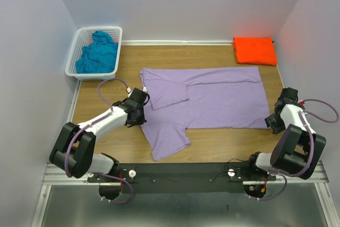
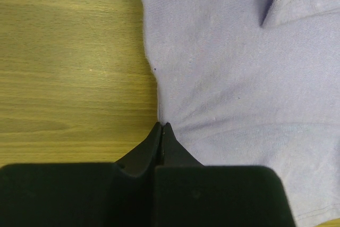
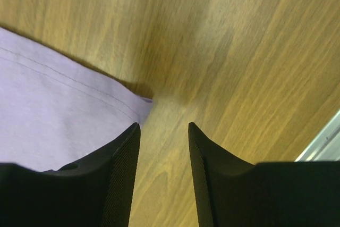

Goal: Fold and stack the t-shirts
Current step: Fold the tshirt

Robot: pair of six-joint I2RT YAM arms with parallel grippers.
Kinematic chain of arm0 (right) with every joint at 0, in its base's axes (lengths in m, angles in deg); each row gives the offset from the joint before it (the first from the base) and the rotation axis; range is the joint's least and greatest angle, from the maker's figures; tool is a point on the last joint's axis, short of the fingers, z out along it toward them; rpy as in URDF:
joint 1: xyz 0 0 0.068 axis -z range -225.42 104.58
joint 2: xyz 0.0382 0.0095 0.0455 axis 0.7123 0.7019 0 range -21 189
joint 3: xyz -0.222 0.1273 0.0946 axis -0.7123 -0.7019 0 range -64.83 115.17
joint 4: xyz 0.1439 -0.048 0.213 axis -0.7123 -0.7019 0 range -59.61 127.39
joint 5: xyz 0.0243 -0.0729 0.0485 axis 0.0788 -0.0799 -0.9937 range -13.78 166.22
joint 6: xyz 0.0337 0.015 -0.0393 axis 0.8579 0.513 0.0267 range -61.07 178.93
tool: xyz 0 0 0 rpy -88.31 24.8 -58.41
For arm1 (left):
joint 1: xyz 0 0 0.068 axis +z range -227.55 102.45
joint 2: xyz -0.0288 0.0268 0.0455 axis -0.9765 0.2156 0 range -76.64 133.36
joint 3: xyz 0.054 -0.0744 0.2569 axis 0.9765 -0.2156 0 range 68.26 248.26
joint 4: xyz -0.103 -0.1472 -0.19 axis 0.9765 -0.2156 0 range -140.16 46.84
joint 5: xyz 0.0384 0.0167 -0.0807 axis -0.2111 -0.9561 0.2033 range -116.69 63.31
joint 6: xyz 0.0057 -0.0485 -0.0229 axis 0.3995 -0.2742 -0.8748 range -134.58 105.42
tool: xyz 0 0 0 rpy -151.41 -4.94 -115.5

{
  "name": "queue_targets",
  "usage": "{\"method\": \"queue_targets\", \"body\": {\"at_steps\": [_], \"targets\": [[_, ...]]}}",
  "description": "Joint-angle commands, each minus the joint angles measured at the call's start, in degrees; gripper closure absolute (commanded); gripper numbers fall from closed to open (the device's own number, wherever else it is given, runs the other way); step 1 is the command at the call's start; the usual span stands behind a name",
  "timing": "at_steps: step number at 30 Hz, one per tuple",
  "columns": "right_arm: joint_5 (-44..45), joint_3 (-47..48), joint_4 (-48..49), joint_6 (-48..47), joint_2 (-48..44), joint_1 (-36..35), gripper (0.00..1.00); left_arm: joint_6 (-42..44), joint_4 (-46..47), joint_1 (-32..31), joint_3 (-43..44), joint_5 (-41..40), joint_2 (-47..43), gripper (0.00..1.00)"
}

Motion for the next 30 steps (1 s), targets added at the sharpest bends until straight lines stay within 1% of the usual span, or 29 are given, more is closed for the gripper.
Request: {"method": "queue_targets", "body": {"at_steps": [1, 10, 17, 24, 25, 29, 30], "targets": [[-1.0, -0.5, 3.1, 2.4, -0.1, 1.1, 0.52, -0.5, -0.9, -0.3, 0.1, -2.3, -1.3, 1.0], [-2.8, -2.8, 5.8, 4.1, 1.4, 1.8, 0.52, -0.4, -0.9, -0.4, 0.0, -2.2, -1.1, 1.0], [-2.7, -6.5, 9.0, 4.8, 2.5, 2.5, 0.55, -0.3, -0.9, -0.3, 0.0, -2.1, -1.4, 1.0], [-2.0, -6.5, 9.3, 4.9, 2.7, 3.1, 0.67, -0.6, -1.0, -0.3, 0.1, -2.3, -1.8, 1.0], [-2.2, -6.4, 9.3, 4.9, 3.1, 3.1, 0.72, -0.8, -1.1, -0.3, 0.1, -2.3, -1.8, 1.0], [-1.8, -6.3, 9.2, 4.8, 3.6, 3.2, 0.85, -0.6, -1.3, -0.3, 0.4, -2.3, -1.7, 1.0], [-1.8, -6.3, 9.2, 4.7, 3.6, 3.3, 0.91, -0.6, -1.3, -0.3, 0.4, -2.3, -1.7, 1.0]]}}
